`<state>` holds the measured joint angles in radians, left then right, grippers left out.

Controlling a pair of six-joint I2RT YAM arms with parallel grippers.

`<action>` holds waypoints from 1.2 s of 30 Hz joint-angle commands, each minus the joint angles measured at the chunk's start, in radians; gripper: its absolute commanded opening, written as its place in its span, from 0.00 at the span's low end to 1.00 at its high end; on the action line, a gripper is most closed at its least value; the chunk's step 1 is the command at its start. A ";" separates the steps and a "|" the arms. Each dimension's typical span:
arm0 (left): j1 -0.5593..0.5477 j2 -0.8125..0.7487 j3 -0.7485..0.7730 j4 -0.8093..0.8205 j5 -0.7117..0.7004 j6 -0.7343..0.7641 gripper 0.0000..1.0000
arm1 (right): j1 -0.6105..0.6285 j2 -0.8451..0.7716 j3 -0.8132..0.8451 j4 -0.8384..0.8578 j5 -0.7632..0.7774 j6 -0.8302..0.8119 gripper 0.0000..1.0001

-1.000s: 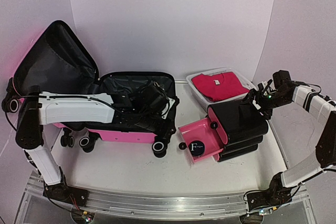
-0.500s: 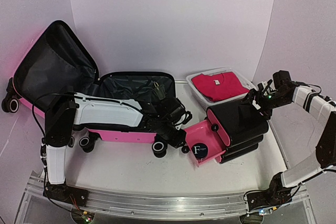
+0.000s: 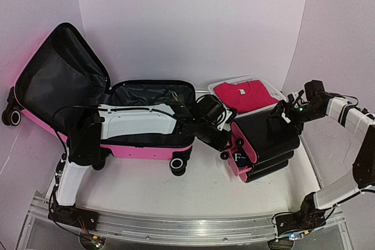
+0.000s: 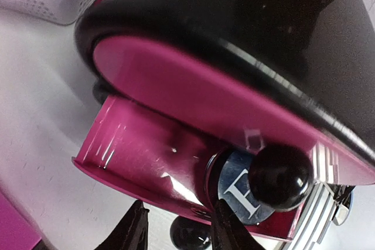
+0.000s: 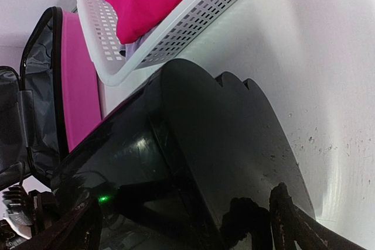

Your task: Open, take out, and arrange the luggage

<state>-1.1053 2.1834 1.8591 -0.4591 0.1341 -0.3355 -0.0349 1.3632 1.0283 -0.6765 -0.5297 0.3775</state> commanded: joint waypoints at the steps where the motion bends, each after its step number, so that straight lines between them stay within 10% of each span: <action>1: 0.001 0.058 0.128 0.069 0.050 0.027 0.37 | 0.007 -0.048 -0.009 0.007 -0.067 0.032 0.98; 13: 0.034 -0.226 -0.157 0.050 -0.051 0.050 0.57 | 0.007 -0.054 -0.010 0.009 -0.038 0.027 0.98; 17: 0.042 -0.231 -0.243 0.051 -0.021 0.008 0.45 | 0.007 -0.051 -0.010 0.009 -0.035 -0.004 0.98; 23: 0.047 -0.089 -0.162 0.080 0.082 -0.019 0.28 | -0.002 -0.024 0.024 0.005 -0.052 0.006 0.98; 36: 0.048 0.131 0.128 0.116 0.151 -0.006 0.27 | -0.013 0.017 -0.009 0.019 -0.246 0.023 0.98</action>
<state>-1.0576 2.2772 1.8503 -0.4274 0.2333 -0.3534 -0.0631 1.4143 1.0382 -0.6628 -0.6609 0.3794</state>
